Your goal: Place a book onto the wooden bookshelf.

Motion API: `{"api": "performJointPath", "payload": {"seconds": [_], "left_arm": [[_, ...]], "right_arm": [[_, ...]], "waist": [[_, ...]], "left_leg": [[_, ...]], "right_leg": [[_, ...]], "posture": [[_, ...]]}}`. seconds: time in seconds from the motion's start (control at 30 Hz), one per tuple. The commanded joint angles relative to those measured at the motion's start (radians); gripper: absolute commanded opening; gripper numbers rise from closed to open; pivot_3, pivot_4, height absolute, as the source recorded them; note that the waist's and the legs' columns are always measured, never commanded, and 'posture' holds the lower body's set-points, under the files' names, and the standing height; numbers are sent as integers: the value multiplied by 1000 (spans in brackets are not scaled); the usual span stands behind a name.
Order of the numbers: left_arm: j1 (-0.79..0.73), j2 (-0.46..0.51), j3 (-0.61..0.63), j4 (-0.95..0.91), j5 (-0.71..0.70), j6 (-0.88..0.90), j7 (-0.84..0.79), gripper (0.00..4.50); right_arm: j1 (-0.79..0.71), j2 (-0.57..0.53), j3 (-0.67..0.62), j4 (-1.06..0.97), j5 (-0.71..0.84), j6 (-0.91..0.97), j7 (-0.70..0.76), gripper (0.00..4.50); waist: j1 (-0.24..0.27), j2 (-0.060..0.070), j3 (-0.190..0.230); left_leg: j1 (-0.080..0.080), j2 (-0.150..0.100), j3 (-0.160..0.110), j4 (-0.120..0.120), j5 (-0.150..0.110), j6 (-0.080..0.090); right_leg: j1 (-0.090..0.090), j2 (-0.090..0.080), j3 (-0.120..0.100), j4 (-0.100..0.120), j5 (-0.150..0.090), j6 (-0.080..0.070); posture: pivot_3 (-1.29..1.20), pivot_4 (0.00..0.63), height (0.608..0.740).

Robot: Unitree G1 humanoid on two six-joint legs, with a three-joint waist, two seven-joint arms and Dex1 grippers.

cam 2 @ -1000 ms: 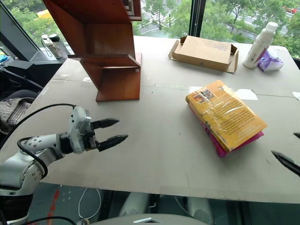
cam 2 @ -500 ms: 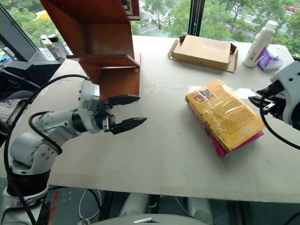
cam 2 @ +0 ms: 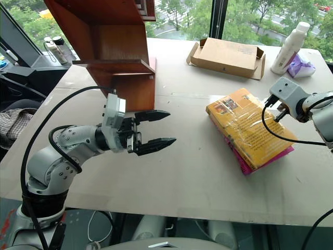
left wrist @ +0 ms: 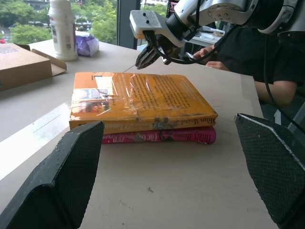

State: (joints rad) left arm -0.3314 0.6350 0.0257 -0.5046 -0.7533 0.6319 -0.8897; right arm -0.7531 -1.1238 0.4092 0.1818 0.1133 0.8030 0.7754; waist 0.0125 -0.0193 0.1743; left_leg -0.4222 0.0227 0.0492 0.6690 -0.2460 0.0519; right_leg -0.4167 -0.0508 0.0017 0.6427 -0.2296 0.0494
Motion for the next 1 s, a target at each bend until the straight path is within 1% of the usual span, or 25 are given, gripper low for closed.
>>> {"api": "performJointPath", "payload": {"seconds": [0.03,0.1,0.2,0.33,0.43,0.6,0.77,0.87,0.93,1.0], "left_arm": [[13,-6,5,-55,-18,-10,9,4500],[23,-7,6,-62,-19,-12,11,4500],[33,-7,15,-69,-27,-8,14,4500],[49,4,17,-67,-22,-11,10,4500],[62,15,18,-77,-26,-3,10,4500],[119,46,39,-84,-25,-8,0,4500],[194,107,85,-73,-15,-30,-43,4500],[230,134,122,-60,-11,-42,-60,4500],[253,147,148,-50,-11,-48,-72,4500],[281,162,172,-42,-10,-59,-93,4500]], "right_arm": [[-34,12,-12,100,-37,-30,99,29],[-36,22,-4,132,-52,-52,156,29],[-11,47,-15,119,-10,-29,263,29],[15,94,-41,109,26,-2,337,29],[22,141,-64,73,44,35,343,29],[36,224,-97,3,51,83,298,29],[45,287,-119,-47,56,113,261,29],[54,284,-132,-54,34,93,231,29],[68,256,-149,-67,22,77,218,29],[82,221,-193,-93,32,84,215,29]], "waist": [[-1,0,0],[-2,0,0],[-4,0,0],[-5,0,0],[-10,0,0],[-28,0,0],[-28,0,0],[-26,0,0],[-25,0,0],[-23,0,0]], "left_leg": [[0,0,0,0,0,0],[0,0,0,0,0,0],[0,0,0,0,0,0],[2,1,0,0,0,0],[3,1,0,0,0,0],[5,1,0,1,0,0],[6,1,0,1,0,0],[6,1,0,1,0,-1],[6,1,0,1,0,-1],[6,1,0,1,0,-1]], "right_leg": [[0,0,0,0,0,0],[0,0,0,0,0,0],[0,0,0,1,0,0],[1,1,0,2,0,0],[2,1,0,2,0,0],[3,1,1,4,0,0],[3,1,1,6,0,0],[3,1,1,6,0,0],[3,0,1,6,-1,-1],[3,0,1,6,-2,-4]], "posture": [[0,150,740],[0,150,740],[0,150,740],[0,150,740],[0,150,740],[0,150,740],[0,150,740],[0,150,740],[0,150,740],[0,150,740]]}}
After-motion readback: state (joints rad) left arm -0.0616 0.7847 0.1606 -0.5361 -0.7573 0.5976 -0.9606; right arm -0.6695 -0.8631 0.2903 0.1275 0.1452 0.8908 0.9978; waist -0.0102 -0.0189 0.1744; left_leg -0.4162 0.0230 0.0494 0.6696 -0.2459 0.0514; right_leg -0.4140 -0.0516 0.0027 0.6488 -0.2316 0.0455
